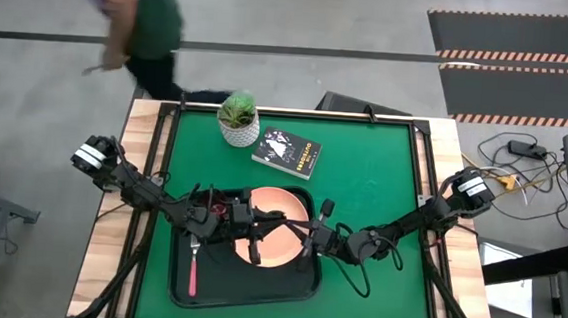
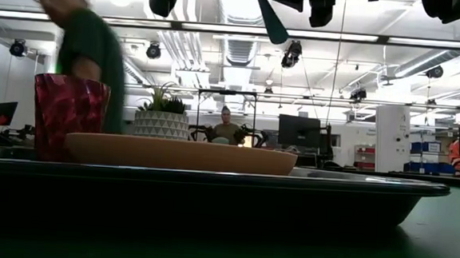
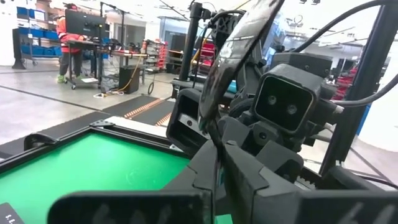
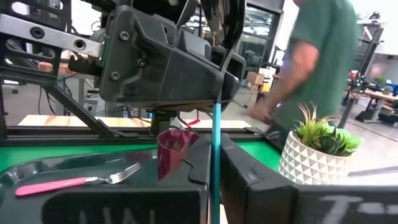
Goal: Pick and place plate/cup/fork/spoon on tray
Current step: Put the blue spoon on the black table tray to the right of the pink fork
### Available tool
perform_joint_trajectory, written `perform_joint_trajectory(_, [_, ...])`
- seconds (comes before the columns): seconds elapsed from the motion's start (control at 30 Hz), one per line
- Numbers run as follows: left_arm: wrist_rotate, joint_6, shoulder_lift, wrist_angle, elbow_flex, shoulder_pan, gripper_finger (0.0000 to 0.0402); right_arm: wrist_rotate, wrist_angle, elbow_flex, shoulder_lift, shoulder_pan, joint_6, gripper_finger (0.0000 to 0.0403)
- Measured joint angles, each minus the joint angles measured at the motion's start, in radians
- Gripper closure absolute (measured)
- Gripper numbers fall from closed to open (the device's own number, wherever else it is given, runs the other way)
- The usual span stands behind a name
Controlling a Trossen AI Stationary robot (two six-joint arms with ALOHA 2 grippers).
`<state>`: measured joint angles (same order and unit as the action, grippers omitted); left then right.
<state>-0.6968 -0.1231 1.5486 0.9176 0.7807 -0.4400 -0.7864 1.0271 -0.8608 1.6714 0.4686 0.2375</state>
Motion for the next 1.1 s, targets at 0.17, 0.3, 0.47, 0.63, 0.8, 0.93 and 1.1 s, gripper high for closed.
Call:
perform_joint_trajectory(0.17, [0.000,0.000,-0.008,-0.021,0.000,0.000,0.0401,0.001,-0.003,0.000,-0.001,0.004,-0.015,0.0371])
perform_joint_trajectory(0.3, [0.000,0.000,-0.017,-0.022,0.000,0.000,0.0401,0.005,0.001,0.000,-0.008,0.005,-0.018,0.0327])
perform_joint_trajectory(0.47, [0.000,-0.041,-0.036,-0.062,0.000,-0.005,0.0401,0.008,0.000,-0.001,-0.019,0.013,-0.018,0.0269])
perform_joint_trajectory(0.63, [0.006,-0.158,-0.103,-0.248,0.002,-0.033,0.0401,0.003,-0.012,-0.001,-0.050,0.036,-0.018,0.0233])
perform_joint_trajectory(0.8, [0.010,-0.406,-0.249,-0.582,0.005,-0.068,0.0401,0.001,-0.136,-0.001,-0.130,0.049,-0.041,0.0218])
perform_joint_trajectory(0.93, [0.020,-0.739,-0.357,-0.883,0.006,-0.113,0.0401,0.001,-0.306,-0.001,-0.212,0.051,-0.115,0.0221])
perform_joint_trajectory(1.1, [0.039,-1.099,-0.398,-1.048,-0.002,-0.197,0.0401,0.001,-0.481,-0.001,-0.298,0.051,-0.195,0.0227])
